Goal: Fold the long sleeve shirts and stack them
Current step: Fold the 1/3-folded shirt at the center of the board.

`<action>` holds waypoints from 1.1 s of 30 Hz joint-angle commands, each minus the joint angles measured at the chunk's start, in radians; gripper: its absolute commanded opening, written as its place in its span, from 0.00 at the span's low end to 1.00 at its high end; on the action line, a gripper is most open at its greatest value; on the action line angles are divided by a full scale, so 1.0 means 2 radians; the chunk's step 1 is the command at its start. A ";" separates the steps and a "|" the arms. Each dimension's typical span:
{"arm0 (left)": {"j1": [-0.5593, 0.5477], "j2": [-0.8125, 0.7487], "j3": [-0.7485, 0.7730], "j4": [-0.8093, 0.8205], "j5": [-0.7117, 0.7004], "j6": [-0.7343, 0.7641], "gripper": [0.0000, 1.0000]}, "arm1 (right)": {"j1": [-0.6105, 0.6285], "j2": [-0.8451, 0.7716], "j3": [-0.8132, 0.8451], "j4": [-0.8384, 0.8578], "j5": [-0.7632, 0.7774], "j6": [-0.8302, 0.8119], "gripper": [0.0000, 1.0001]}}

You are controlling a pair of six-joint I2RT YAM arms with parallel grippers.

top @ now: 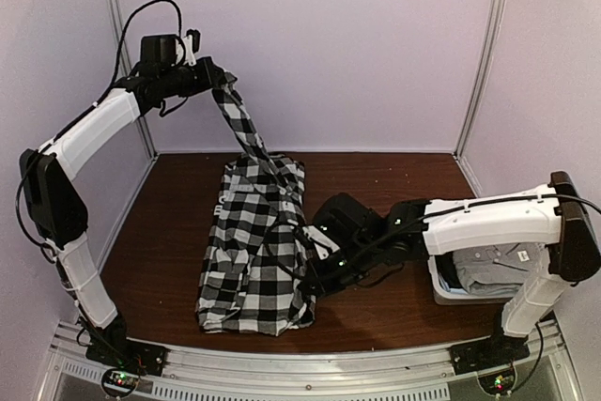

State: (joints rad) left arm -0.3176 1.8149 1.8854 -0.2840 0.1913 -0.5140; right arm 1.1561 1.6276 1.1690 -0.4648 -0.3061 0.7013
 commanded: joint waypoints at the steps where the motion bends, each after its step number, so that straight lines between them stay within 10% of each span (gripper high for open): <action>1: 0.029 0.013 0.015 0.040 0.025 0.005 0.01 | 0.005 0.059 0.062 -0.020 -0.040 -0.037 0.00; 33: 0.066 0.055 0.034 0.027 0.044 0.027 0.05 | -0.011 0.233 0.203 0.001 -0.174 -0.066 0.02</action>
State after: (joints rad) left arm -0.1917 1.9247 1.9102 -0.2634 0.2672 -0.4694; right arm 1.1381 2.0689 1.5536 -0.4732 -0.6289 0.5785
